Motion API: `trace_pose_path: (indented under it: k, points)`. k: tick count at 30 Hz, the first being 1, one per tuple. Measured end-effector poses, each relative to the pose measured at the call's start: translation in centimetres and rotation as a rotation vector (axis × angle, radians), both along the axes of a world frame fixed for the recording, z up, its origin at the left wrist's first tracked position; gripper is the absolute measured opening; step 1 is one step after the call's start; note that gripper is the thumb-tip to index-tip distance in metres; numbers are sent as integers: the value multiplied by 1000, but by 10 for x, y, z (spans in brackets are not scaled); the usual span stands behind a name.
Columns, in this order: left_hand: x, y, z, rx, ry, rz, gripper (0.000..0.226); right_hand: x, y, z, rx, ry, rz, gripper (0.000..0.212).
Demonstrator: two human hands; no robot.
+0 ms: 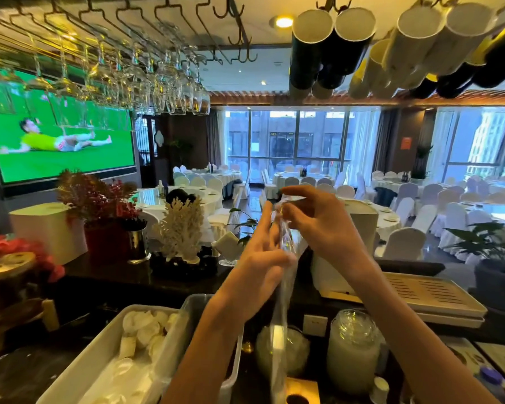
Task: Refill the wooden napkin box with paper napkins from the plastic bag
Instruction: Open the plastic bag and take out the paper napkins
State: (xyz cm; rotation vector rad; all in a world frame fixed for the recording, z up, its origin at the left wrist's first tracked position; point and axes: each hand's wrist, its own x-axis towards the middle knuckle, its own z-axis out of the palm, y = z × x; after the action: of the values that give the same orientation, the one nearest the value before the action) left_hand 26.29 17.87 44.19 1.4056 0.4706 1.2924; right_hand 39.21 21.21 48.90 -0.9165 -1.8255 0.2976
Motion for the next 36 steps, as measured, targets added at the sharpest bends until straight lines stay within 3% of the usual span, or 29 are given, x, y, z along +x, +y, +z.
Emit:
trace_pose_path:
  k: [3, 6, 8, 12, 14, 17, 18, 20, 22, 24, 27, 29, 31, 36]
  points:
    - [-13, 1, -4, 101, -113, -37, 102, 1, 0, 3, -55, 136, 118, 31]
    - [-30, 16, -17, 237, 52, 470, 91, 7, -1, 10, -24, 213, 169, 32]
    - [-53, 34, -23, 175, 197, 774, 94, 21, 0, 21, -30, 303, 204, 32]
    - [-77, 58, -20, -82, 167, 416, 129, 52, -2, 40, -29, 399, 229, 29]
    - [-76, 68, -19, -55, 121, 301, 105, 66, -1, 41, -43, 452, 213, 25]
    - [-65, 71, -13, 46, -19, 254, 40, 92, 6, 37, -81, 559, 120, 25]
    - [-58, 68, -7, 65, -38, 257, 31, 100, 8, 33, -70, 536, -7, 27]
    - [-40, 60, 5, 93, -25, 280, 28, 109, 8, 24, 62, 282, -435, 32]
    - [-18, 51, 13, 124, 12, 296, 24, 99, -2, 14, 410, 9, -772, 31]
    - [2, 45, 18, 133, 47, 295, 21, 73, -16, 11, 655, -103, -599, 21]
    - [16, 36, 22, 164, 111, 310, 18, 39, -25, 6, 639, -312, -343, 23]
    - [14, 31, 26, 219, 175, 310, 16, 30, -22, 4, 600, -414, -299, 26]
    - [7, 29, 27, 267, 238, 306, 29, 29, -16, 1, 607, -439, -255, 29]
    - [-8, 23, 22, 350, 374, 352, 39, 24, -5, -11, 769, -504, -265, 27]
